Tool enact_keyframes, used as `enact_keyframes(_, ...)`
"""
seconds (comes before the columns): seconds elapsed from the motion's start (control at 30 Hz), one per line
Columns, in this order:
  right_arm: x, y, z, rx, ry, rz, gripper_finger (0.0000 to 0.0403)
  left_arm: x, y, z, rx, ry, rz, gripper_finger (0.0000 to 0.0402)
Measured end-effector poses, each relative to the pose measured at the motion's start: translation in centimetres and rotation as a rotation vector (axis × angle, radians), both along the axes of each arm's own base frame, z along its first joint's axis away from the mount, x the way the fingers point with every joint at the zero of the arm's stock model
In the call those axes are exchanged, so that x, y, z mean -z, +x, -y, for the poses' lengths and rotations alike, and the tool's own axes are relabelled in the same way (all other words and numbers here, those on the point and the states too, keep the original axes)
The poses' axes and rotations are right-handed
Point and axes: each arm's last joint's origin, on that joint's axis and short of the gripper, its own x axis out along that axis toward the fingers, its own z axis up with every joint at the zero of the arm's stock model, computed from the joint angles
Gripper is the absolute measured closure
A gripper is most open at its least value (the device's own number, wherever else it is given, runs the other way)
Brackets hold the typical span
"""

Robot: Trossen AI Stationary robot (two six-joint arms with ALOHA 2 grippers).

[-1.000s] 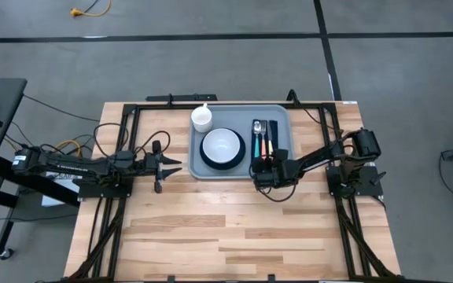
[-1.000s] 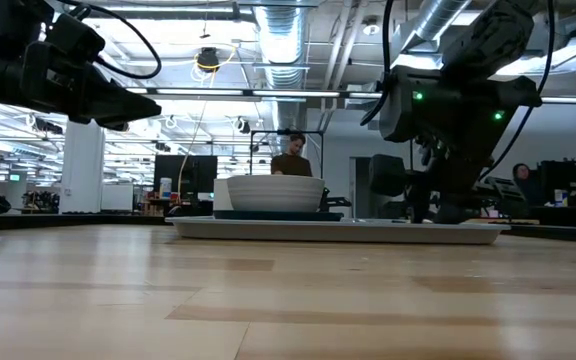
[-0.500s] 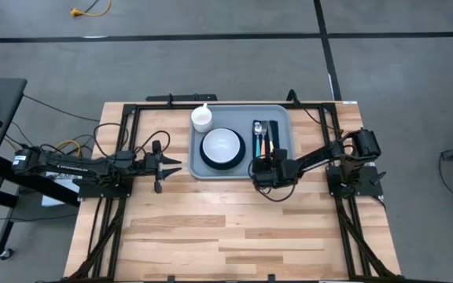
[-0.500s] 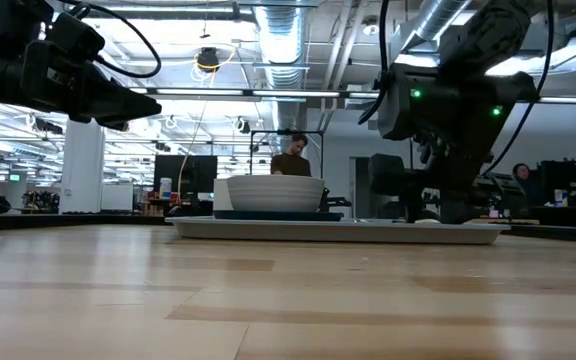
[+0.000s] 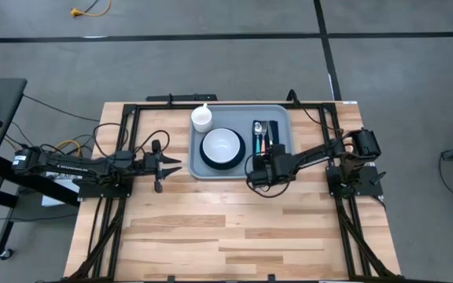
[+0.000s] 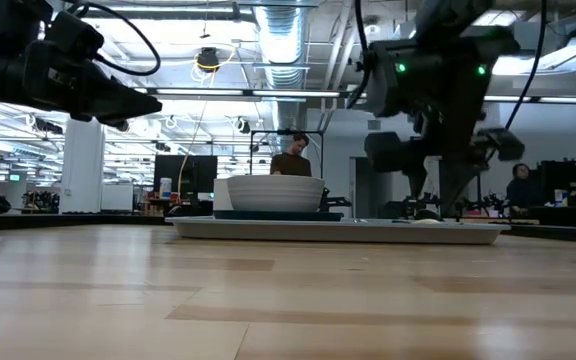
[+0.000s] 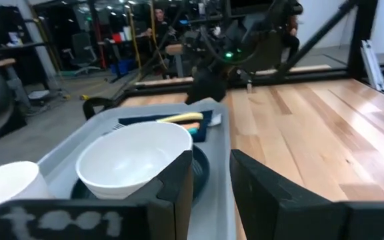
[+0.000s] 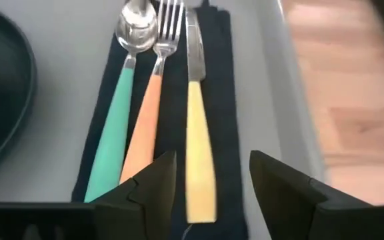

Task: Set up tray
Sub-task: Return to Home Position

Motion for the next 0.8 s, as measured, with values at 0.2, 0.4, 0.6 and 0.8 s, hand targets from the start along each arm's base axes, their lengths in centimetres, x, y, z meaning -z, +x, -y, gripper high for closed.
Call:
enact_keyframes(0.2, -2.6, 2.1, -0.8, -0.215, 0.081, -0.099, 0.0222, -0.5, -0.2, -0.2, -0.077, 0.007, 0.048, 0.0312)
enact_keyframes(0.4, -4.5, 3.8, -2.3, -0.546, 0.091, -0.225, 0.0221, -1.3, -1.0, 0.2, -0.006, -0.004, 0.120, 0.0312)
enact_keyframes(0.6, -5.7, 4.5, -3.5, -0.735, 0.116, -0.295, 0.0224, -1.6, -2.2, 0.7, 0.044, -0.053, 0.157, 0.0312)
enact_keyframes(0.8, -6.3, 4.6, -4.2, -0.795, 0.137, -0.308, 0.0224, -2.2, -3.5, 0.6, -0.031, -0.078, 0.242, 0.0312)
